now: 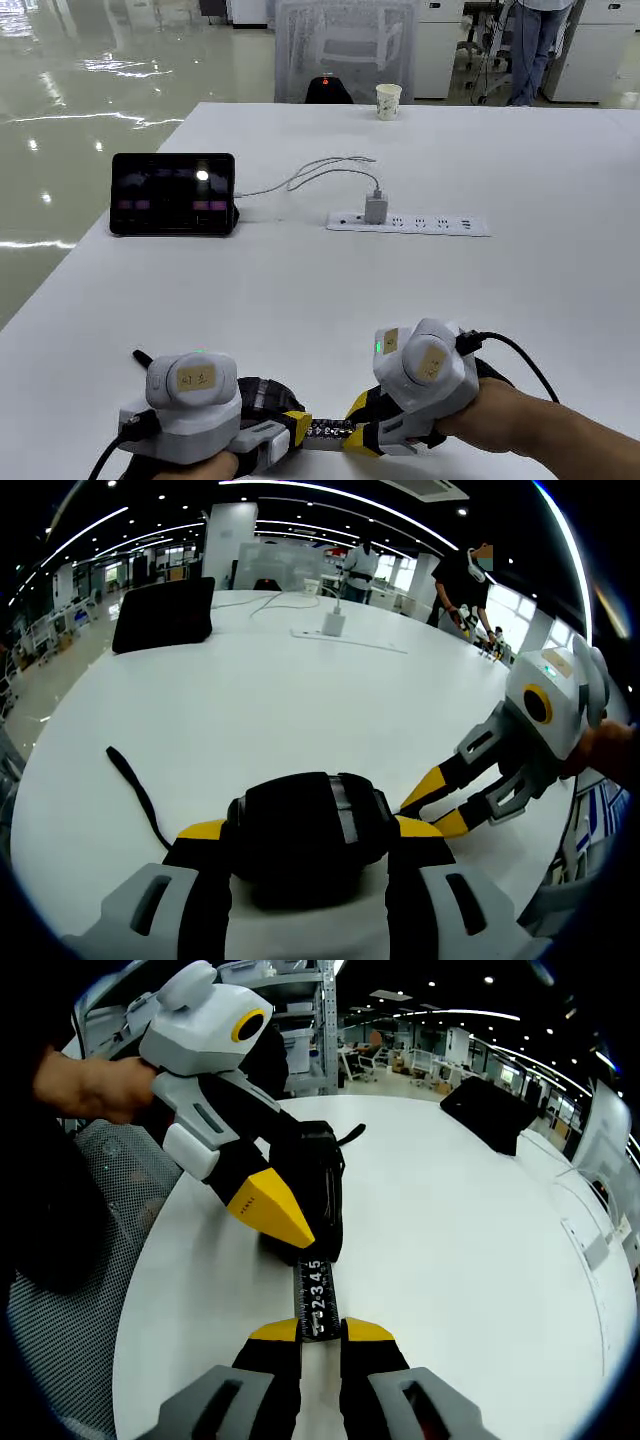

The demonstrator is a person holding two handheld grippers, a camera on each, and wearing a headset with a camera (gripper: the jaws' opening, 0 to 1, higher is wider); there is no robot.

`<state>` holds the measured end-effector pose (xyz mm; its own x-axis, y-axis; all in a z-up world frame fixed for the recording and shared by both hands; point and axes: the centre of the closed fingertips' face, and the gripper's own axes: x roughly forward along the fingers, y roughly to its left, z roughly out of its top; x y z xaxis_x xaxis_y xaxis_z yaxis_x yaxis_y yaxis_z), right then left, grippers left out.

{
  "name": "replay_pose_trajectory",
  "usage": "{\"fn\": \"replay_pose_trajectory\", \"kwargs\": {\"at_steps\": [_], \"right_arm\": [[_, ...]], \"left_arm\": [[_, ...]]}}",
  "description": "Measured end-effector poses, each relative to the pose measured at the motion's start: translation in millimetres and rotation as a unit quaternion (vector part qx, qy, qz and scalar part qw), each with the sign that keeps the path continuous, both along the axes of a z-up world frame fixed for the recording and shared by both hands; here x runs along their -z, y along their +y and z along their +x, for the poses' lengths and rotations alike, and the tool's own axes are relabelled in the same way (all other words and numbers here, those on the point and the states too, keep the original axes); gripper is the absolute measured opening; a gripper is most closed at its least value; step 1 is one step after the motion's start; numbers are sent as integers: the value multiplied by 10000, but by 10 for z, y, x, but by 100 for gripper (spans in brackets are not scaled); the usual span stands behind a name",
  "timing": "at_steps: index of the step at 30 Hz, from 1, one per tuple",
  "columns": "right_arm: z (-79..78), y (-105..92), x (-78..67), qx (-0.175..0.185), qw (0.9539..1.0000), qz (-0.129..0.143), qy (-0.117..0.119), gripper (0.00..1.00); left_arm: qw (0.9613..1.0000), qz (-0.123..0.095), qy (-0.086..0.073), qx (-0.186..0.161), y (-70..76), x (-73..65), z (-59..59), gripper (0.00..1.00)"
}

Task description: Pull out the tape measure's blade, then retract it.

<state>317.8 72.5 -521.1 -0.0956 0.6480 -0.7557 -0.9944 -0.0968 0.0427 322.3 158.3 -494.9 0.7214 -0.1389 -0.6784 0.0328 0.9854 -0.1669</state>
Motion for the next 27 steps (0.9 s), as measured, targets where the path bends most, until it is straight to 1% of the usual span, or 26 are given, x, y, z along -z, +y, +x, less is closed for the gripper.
{"fn": "replay_pose_trajectory", "kwargs": {"at_steps": [18,27], "right_arm": [[-52,269,-8,-6,9999,132,-32,10],[-75,391,0,-25,9997,214,-84,11]], "left_arm": [[10000,-31,10,-45,3,-2,-1,57],[10000,-28,7,-56,4,-3,0,58]]}}
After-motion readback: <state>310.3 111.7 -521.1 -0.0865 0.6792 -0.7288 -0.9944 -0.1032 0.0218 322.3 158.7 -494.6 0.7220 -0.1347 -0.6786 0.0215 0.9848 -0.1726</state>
